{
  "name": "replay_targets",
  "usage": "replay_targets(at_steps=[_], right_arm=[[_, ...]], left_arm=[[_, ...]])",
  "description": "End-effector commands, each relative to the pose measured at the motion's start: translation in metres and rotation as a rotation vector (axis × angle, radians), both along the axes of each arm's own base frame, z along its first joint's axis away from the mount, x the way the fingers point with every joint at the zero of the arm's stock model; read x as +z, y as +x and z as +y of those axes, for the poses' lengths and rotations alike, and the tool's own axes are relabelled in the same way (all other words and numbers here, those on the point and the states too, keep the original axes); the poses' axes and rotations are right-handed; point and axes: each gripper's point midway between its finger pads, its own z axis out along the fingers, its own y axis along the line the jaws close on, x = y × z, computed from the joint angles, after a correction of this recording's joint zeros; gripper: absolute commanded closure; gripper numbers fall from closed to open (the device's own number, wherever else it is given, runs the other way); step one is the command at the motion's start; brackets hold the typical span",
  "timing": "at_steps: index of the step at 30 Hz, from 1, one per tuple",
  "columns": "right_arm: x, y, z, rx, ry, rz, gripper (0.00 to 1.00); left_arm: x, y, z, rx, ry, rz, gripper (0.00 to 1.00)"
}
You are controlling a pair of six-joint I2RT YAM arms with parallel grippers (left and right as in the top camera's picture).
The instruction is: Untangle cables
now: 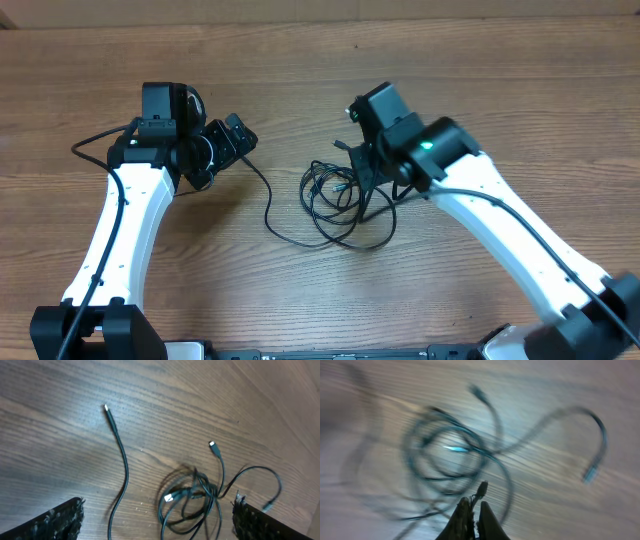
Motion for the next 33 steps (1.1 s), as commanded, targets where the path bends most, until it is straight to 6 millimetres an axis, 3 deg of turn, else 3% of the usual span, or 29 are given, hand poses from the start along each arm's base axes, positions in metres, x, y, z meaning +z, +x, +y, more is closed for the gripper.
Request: replay_targets(at_steps=[1, 3, 4, 6, 7, 9, 12, 18, 21, 23, 25, 28, 33], right_arm=[[0.013, 0.024, -0.057, -0.323, -0.142, -0.142, 0.96], [0.018, 0.03, -0.088, -0.477, -0.184, -0.185, 0.95], [0.018, 0.031, -0.1, -0.552, -0.178, -0.188, 0.87], [0.015, 0.03, -0.111, -0.622, -0.159, -0.168, 0.83], [0.014, 0.029, -0.119, -0.65, -0.161, -0.154, 0.75], [0.012, 0.024, -0.134, -0.702, -0.179, -0.128, 0.53], [0.006, 0.016, -0.147, -0.738, -0.162, -0.057, 0.0], [0.0, 0.012, -0.167, -0.836, -0.118, 0.006, 0.0], [-0.003, 0.011, -0.172, -0.868, -0.071, 0.043, 0.0], [-0.003, 0.011, -0.175, -0.879, -0.064, 0.049, 0.0], [-0.004, 0.011, -0.175, -0.878, -0.065, 0.05, 0.0], [-0.004, 0.011, -0.175, -0.879, -0.065, 0.05, 0.0], [-0.004, 0.011, -0.175, -0.879, -0.064, 0.049, 0.0]], left_arm=[[0.008, -0.003, -0.005, -0.015, -0.016, -0.006, 0.05], [0.007, -0.006, -0.009, -0.025, -0.016, 0.005, 0.06], [0.007, -0.007, -0.012, -0.035, -0.016, 0.006, 0.06], [0.007, -0.007, -0.018, -0.051, -0.015, 0.003, 0.06], [0.007, -0.008, -0.023, -0.063, -0.015, 0.003, 0.05], [0.007, -0.01, -0.03, -0.084, -0.015, 0.003, 0.05], [0.008, -0.012, -0.044, -0.122, -0.014, -0.009, 0.09], [0.011, -0.006, -0.074, -0.213, 0.092, -0.101, 0.18], [0.016, -0.002, -0.096, -0.249, 0.167, -0.176, 0.37], [0.015, -0.004, -0.116, -0.289, 0.173, -0.202, 0.39], [0.006, -0.006, -0.124, -0.26, 0.183, -0.175, 0.4], [-0.023, -0.009, -0.135, -0.195, 0.17, -0.078, 0.55], [-0.069, -0.006, -0.146, -0.177, 0.145, 0.032, 0.55]])
